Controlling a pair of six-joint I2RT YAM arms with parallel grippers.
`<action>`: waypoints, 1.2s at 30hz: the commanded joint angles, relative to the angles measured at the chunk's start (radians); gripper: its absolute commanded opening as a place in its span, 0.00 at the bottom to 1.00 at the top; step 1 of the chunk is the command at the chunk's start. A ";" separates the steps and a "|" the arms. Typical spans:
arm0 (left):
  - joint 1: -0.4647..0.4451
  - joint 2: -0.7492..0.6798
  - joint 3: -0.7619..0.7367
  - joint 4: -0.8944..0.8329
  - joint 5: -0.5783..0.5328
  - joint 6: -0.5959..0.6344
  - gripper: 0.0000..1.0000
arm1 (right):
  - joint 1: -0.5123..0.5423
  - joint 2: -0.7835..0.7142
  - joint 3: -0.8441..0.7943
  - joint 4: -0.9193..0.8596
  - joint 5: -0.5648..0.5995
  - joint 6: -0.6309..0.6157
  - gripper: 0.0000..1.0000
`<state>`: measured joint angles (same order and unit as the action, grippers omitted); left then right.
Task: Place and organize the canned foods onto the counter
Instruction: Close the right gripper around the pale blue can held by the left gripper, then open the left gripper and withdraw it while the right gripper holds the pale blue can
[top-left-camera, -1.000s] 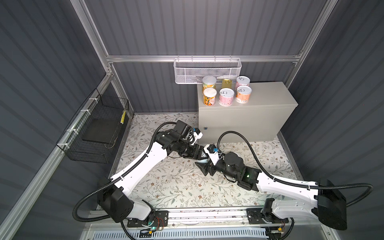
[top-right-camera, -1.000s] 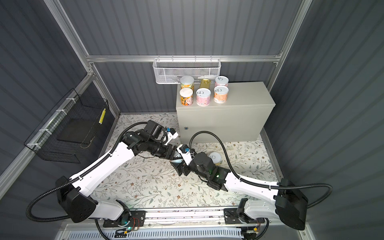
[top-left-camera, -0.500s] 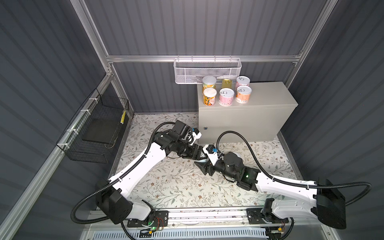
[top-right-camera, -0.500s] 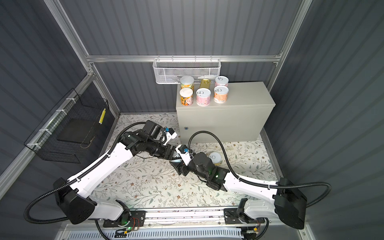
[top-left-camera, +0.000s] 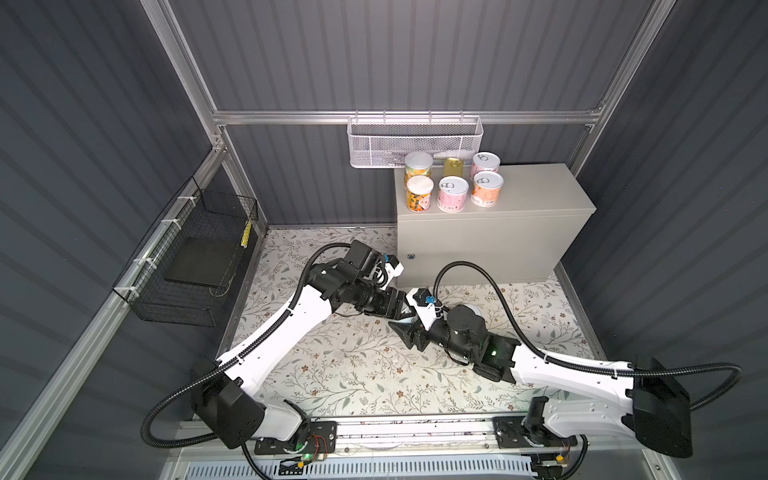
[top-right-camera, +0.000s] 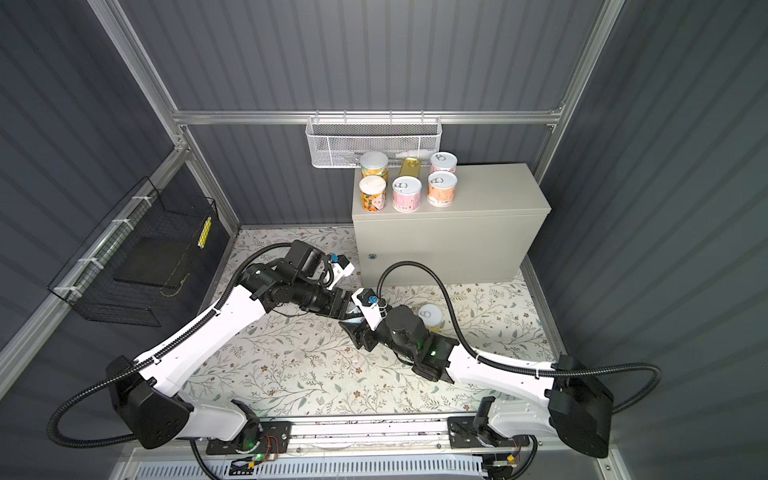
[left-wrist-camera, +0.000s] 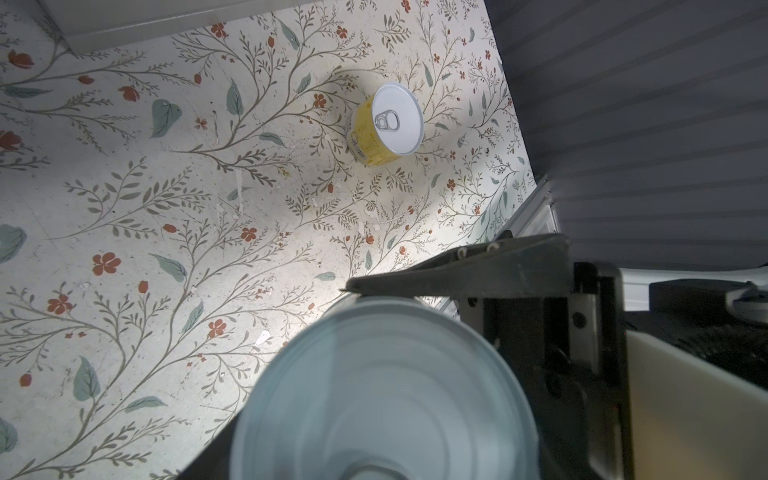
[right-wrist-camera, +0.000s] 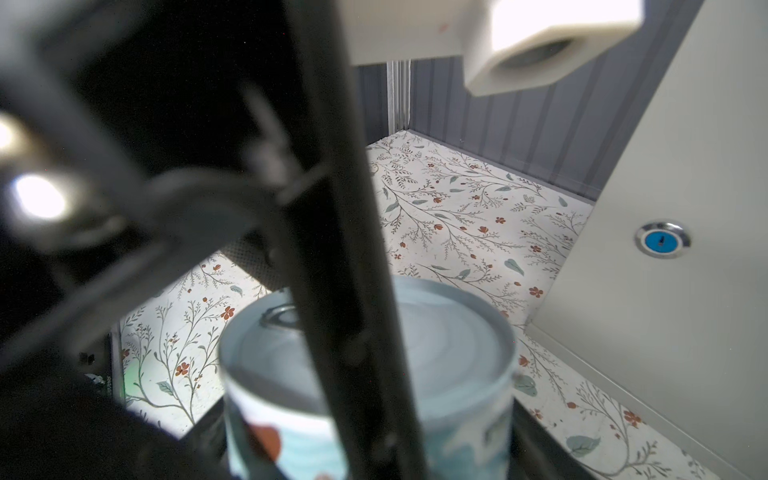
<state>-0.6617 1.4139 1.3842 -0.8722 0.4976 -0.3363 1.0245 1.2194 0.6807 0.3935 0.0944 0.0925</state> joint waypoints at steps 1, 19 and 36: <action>0.002 -0.001 0.002 0.016 -0.002 0.025 0.59 | 0.000 -0.027 -0.003 0.068 0.037 0.037 0.64; 0.004 -0.013 -0.007 0.023 -0.154 -0.008 1.00 | -0.001 -0.060 -0.054 0.099 0.120 0.073 0.60; 0.007 -0.139 -0.052 0.096 -0.330 -0.089 1.00 | 0.000 -0.147 -0.115 0.067 0.186 0.114 0.60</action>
<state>-0.6594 1.3048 1.3518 -0.7864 0.2356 -0.3996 1.0245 1.1118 0.5594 0.3878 0.2394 0.1867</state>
